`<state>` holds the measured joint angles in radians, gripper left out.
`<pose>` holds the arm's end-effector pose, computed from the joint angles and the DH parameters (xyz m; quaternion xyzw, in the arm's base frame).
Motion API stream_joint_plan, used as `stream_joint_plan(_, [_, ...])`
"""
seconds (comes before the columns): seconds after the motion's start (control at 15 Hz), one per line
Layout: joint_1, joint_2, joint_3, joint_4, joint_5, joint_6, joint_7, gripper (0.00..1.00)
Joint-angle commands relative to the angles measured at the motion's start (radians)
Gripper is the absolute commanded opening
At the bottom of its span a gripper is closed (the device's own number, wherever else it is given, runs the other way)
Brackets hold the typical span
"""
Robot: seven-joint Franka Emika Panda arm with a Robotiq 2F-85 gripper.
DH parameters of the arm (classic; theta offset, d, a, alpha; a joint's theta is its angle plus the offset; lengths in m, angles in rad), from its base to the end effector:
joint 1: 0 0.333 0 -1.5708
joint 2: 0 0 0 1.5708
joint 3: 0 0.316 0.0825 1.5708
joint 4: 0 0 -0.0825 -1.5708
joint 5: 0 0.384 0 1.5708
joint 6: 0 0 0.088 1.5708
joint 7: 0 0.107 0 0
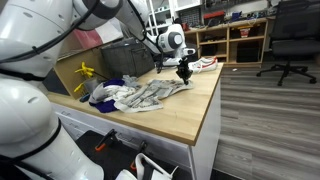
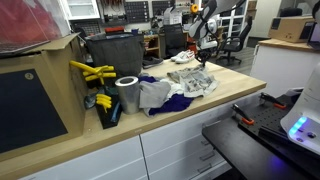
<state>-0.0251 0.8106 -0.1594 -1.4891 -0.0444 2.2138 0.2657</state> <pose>0.6978 -0.1135 0.1882 0.9787 -0.1870 -0.0355 0.0772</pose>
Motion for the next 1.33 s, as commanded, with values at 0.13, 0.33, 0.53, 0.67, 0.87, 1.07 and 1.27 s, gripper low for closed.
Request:
stream_joint_plan(0.13, [0.064, -0.002, -0.035, 0.069, -0.12, 0.0, 0.023, 0.01])
stream_joint_plan(0.33, [0.09, 0.011, -0.05, 0.102, -0.184, 0.011, 0.029, 0.01])
stream_joint_plan(0.53, [0.108, 0.026, -0.075, 0.138, -0.251, 0.026, 0.051, 0.01])
stream_joint_plan(0.67, [0.112, 0.035, -0.095, 0.158, -0.289, 0.04, 0.065, 0.01])
stream_joint_plan(0.87, [0.109, 0.054, -0.122, 0.192, -0.33, 0.061, 0.096, 0.01])
stream_joint_plan(1.07, [0.108, 0.07, -0.145, 0.212, -0.349, 0.104, 0.127, 0.01])
stream_joint_plan(1.27, [0.112, 0.081, -0.162, 0.219, -0.354, 0.136, 0.158, 0.01])
